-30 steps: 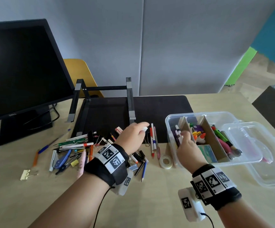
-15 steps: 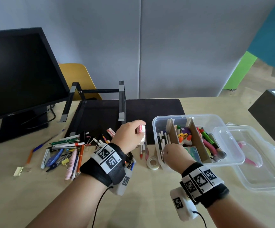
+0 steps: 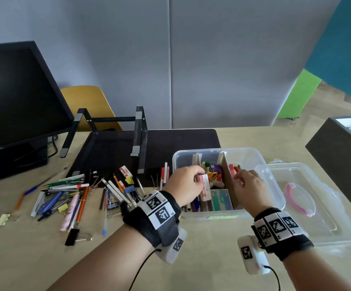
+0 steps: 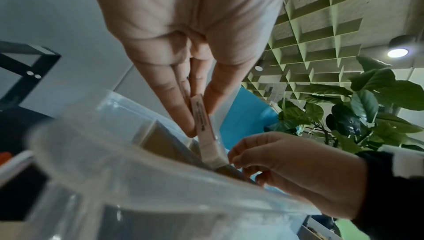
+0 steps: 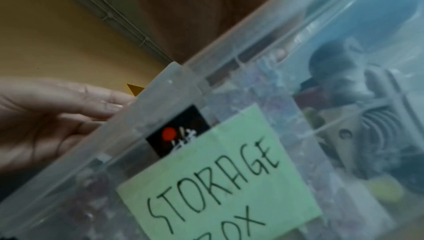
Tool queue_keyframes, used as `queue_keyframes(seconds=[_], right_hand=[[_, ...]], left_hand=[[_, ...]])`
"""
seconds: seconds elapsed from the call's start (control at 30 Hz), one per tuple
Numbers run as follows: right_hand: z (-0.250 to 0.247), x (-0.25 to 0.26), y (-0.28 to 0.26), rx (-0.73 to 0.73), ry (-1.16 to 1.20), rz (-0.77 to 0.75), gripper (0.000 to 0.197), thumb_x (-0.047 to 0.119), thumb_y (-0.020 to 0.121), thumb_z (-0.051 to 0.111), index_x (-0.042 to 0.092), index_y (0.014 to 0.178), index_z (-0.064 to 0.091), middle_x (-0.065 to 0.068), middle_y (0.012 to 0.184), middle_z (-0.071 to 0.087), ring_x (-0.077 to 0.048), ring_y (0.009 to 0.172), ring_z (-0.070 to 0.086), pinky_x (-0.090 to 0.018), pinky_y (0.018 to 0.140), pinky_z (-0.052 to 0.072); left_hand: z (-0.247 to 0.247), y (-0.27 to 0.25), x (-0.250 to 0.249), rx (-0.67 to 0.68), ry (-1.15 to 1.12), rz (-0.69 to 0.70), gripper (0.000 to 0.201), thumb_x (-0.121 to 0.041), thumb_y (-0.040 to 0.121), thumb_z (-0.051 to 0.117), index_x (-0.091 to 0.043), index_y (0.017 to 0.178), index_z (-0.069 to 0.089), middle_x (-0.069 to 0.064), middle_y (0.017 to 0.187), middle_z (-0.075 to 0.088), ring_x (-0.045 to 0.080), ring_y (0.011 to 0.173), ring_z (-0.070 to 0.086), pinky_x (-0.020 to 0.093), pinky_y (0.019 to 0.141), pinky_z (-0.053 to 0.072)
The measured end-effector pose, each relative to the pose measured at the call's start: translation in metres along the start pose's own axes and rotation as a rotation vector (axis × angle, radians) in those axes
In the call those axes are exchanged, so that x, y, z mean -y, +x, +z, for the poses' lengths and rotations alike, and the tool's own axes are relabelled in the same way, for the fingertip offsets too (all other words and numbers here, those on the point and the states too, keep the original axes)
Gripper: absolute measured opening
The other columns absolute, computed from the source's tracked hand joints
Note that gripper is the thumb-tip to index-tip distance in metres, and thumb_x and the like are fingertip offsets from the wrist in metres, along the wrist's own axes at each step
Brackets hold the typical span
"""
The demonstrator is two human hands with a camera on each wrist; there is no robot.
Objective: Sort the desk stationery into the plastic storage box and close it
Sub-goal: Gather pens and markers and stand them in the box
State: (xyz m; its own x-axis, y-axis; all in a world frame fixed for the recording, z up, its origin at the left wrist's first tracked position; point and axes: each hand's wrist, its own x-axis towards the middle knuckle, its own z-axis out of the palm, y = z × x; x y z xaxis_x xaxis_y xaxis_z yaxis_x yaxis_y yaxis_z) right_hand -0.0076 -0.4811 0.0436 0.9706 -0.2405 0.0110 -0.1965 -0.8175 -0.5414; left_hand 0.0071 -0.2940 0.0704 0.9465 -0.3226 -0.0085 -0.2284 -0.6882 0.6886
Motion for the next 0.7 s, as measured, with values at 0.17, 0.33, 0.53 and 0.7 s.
queue_keyframes(seconds=[0.17,0.33,0.53,0.7], right_hand=[[0.003,-0.005,0.005,0.013,0.09,0.012,0.024,0.006,0.091,0.042,0.004,0.108,0.059,-0.014,0.109,0.059,-0.028,0.103,0.053,-0.027,0.079,0.037],[0.008,-0.01,0.008,0.018,0.139,0.007,0.025,0.004,0.091,0.041,0.005,0.105,0.061,-0.012,0.107,0.061,-0.028,0.104,0.052,-0.031,0.085,0.04],[0.008,-0.013,0.007,0.033,0.142,-0.013,0.023,0.005,0.091,0.039,0.009,0.102,0.06,-0.007,0.1,0.058,-0.028,0.104,0.051,-0.033,0.088,0.041],[0.007,-0.011,0.007,0.072,0.117,-0.026,0.024,0.002,0.089,0.037,0.01,0.104,0.055,-0.005,0.097,0.057,-0.022,0.092,0.047,-0.026,0.072,0.032]], left_hand=[[0.024,0.009,-0.016,0.051,0.072,-0.021,0.032,-0.014,0.093,0.052,-0.015,0.123,0.06,0.003,0.123,0.064,0.017,0.112,0.059,0.025,0.093,0.045],[0.042,0.018,-0.028,0.123,0.159,-0.056,0.028,-0.01,0.091,0.052,-0.011,0.118,0.06,0.007,0.115,0.064,0.024,0.106,0.059,0.033,0.09,0.05],[0.062,0.023,-0.037,0.188,0.272,-0.055,0.027,-0.011,0.09,0.052,-0.012,0.116,0.059,0.007,0.108,0.066,0.026,0.099,0.063,0.033,0.085,0.052],[0.059,0.018,-0.038,0.082,0.541,0.063,0.022,-0.012,0.088,0.054,-0.014,0.11,0.058,0.005,0.11,0.063,0.025,0.104,0.059,0.037,0.089,0.049]])
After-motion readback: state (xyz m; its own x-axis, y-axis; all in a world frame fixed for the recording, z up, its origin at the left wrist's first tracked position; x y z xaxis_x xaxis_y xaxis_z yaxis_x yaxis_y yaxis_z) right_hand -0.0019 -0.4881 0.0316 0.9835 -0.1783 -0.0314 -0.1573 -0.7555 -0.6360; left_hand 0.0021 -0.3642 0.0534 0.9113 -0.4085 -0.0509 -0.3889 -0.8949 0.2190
